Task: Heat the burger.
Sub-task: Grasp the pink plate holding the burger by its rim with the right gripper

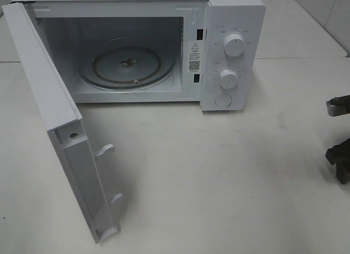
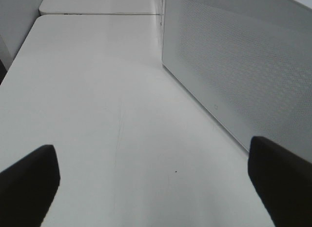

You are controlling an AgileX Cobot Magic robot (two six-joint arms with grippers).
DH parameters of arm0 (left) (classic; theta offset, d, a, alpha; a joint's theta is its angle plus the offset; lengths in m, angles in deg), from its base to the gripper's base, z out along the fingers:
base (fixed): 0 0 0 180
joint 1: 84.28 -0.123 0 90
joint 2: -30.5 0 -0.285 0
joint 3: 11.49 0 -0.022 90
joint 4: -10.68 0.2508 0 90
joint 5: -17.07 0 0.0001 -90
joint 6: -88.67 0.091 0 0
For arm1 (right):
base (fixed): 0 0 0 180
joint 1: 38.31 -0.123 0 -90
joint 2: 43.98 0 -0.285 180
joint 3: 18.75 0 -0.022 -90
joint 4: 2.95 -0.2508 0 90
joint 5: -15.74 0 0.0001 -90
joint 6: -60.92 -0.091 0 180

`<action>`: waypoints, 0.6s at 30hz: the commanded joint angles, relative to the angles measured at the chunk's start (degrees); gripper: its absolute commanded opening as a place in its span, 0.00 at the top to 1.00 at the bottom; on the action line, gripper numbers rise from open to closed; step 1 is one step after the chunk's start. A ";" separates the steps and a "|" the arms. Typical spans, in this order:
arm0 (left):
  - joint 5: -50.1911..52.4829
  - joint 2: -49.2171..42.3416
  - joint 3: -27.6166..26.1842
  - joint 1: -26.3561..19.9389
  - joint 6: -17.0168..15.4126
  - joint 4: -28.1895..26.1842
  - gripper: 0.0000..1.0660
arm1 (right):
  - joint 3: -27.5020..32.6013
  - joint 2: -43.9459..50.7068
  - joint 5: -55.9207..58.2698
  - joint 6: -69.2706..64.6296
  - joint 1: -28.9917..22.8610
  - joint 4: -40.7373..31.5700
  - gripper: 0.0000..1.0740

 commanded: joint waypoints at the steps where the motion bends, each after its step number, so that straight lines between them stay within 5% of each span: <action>1: 0.57 -1.32 0.23 0.17 -0.17 -0.06 0.08 | 0.29 -1.03 0.40 -2.06 0.17 0.69 0.43; 2: 0.57 -1.32 0.23 0.17 -0.17 -0.06 0.08 | 0.29 -1.03 0.86 -2.35 0.17 0.92 0.55; 4: 0.57 -1.32 0.23 0.17 -0.17 -0.06 0.08 | 0.29 -1.03 1.15 -2.23 0.17 0.92 0.63; 5: 0.57 -1.32 0.23 0.17 -0.17 -0.06 0.08 | 0.29 -1.03 1.60 -2.29 0.17 0.86 0.81; 6: 0.57 -1.32 0.23 0.17 -0.17 -0.06 0.08 | 0.29 -1.03 1.60 -2.29 0.17 0.86 0.81; 8: 0.57 -1.32 0.23 0.17 -0.17 -0.06 0.08 | 0.29 -1.03 1.78 -2.52 0.17 0.40 1.00; 18: 0.57 -1.32 0.23 0.17 -0.17 -0.06 0.08 | -0.86 -0.34 4.35 -4.07 0.00 0.40 1.00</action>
